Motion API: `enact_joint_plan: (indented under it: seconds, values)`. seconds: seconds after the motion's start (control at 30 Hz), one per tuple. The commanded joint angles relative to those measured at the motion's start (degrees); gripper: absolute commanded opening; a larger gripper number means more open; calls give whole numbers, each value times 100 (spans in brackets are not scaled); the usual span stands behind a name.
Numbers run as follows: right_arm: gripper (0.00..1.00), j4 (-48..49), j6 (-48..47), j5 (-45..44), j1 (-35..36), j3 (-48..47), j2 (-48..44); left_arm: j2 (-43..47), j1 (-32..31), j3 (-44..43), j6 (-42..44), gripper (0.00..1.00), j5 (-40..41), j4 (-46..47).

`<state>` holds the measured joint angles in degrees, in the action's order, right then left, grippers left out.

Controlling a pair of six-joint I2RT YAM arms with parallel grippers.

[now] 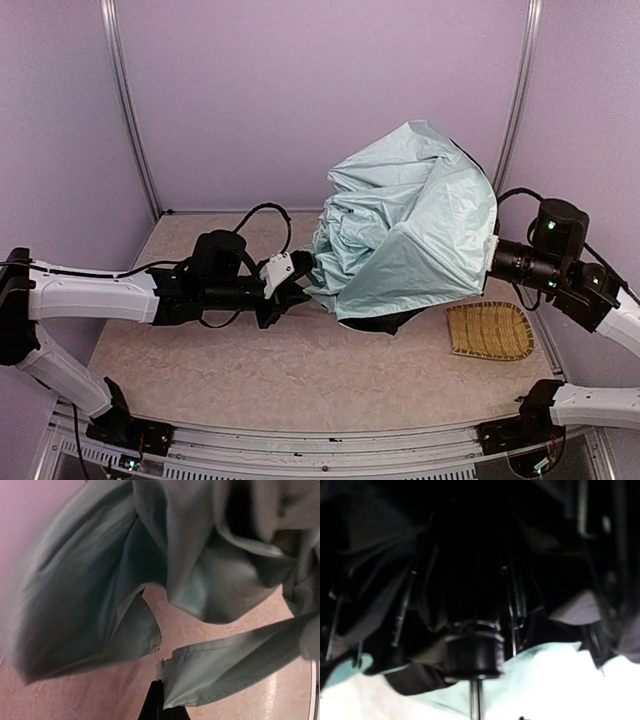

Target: Put away the umbrella

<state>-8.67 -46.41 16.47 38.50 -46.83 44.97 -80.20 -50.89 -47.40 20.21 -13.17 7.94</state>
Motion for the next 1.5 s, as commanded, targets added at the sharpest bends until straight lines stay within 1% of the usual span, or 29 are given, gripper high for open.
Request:
enact_joint_plan:
  seconds: [0.0,0.1,0.2,0.37,0.5,0.7,0.83,0.97,1.0,1.03,1.07,1.17,1.23,1.27,1.3,1.37,1.47]
  values:
    - [0,798,17,596,352,130,27,-741,92,-215,546,0,-163,776]
    - [0,793,-99,609,622,199,295,-1199,218,-327,616,0,8,1332]
    - [0,617,-443,547,961,386,519,-1427,432,-299,693,0,-100,1979]
    - [0,289,-851,-5,1514,899,846,-1673,505,-174,1171,0,19,2551]
    - [0,581,-654,-259,1942,1446,1128,-1963,418,-147,1521,0,194,2892]
    - [0,1047,-274,-971,2619,1579,2362,-2441,110,-153,1915,0,897,3427]
    - [0,1084,90,-1234,2732,1497,3119,-2543,174,-83,1917,0,1203,3616]
    - [0,1174,126,-1375,2733,1575,3566,-2548,385,-62,1769,0,1466,3632]
    - [0,1201,130,-1380,2725,1579,3646,-2571,435,-94,1730,4,1612,3613]
    - [0,1221,115,-1389,2720,1587,3729,-2609,491,-148,1656,13,1809,3596]
    - [0,1252,98,-1386,2705,1597,3814,-2669,552,-233,1555,25,2023,3550]
    - [0,1199,69,-1442,2614,1566,4075,-2924,789,-684,1073,57,3005,3214]
    - [0,1061,120,-1535,2574,1446,4260,-3030,990,-1014,662,71,3660,2943]
    - [0,993,183,-1542,2548,1377,4330,-3024,1075,-1152,460,76,3975,2777]
    - [0,932,240,-1524,2524,1307,4401,-2934,1133,-1253,315,79,4114,2646]
    - [0,917,262,-1441,2490,1252,4452,-2603,1158,-1247,129,82,4168,2505]
    - [0,970,261,-1363,2442,1222,4476,-1857,959,-963,-20,85,4073,2419]
